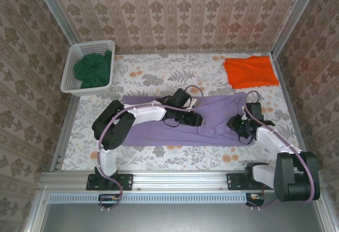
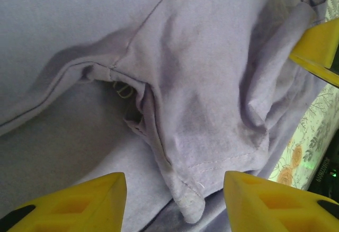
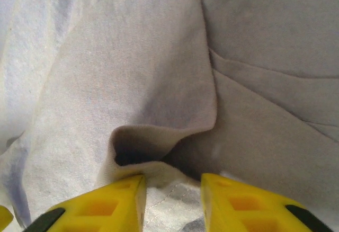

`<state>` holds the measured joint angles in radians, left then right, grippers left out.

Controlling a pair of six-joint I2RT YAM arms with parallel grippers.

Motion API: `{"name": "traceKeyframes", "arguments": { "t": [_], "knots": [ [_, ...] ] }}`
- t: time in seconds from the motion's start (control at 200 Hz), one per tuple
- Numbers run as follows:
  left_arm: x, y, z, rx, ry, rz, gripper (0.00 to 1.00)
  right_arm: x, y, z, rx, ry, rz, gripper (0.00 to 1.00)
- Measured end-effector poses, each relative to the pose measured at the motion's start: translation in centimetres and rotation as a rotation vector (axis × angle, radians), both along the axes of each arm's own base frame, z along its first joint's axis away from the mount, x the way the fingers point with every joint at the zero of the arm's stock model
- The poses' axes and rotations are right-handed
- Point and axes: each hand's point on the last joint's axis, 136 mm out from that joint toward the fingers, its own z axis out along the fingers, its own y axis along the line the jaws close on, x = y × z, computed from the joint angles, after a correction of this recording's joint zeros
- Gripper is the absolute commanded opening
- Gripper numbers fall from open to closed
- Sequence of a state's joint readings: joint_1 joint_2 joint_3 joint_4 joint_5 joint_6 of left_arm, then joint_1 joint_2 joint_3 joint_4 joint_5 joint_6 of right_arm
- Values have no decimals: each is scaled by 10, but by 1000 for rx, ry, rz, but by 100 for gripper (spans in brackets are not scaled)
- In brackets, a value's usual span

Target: Fold and stack the t-shirts

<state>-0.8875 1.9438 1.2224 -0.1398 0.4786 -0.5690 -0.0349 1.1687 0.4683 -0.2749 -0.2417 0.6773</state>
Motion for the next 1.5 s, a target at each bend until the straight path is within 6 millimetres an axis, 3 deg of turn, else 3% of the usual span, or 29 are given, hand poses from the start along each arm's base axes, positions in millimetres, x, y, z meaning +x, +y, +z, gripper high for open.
{"name": "traceKeyframes", "arguments": {
  "t": [0.31, 0.52, 0.705, 0.905, 1.175, 1.495],
  "knots": [
    [-9, -4, -14, 49, 28, -16, 47, -1, 1, -10, 9, 34, 13, 13],
    [-12, -4, -21, 69, 48, -17, 32, 0, 1, -11, 15, 35, 16, 0],
    [-7, -10, -12, 49, 31, -13, 15, -1, 2, -8, 15, 33, 16, 0],
    [0, -19, 1, 22, 10, -13, 1, 1, 2, 9, 17, -8, 18, 0],
    [-5, -17, 1, 26, 40, -22, 2, -5, 8, 31, 51, -19, 30, 0],
    [-18, -13, 5, -3, 114, -54, 6, -45, 34, 32, 211, 76, 51, 0]
  ]
}}
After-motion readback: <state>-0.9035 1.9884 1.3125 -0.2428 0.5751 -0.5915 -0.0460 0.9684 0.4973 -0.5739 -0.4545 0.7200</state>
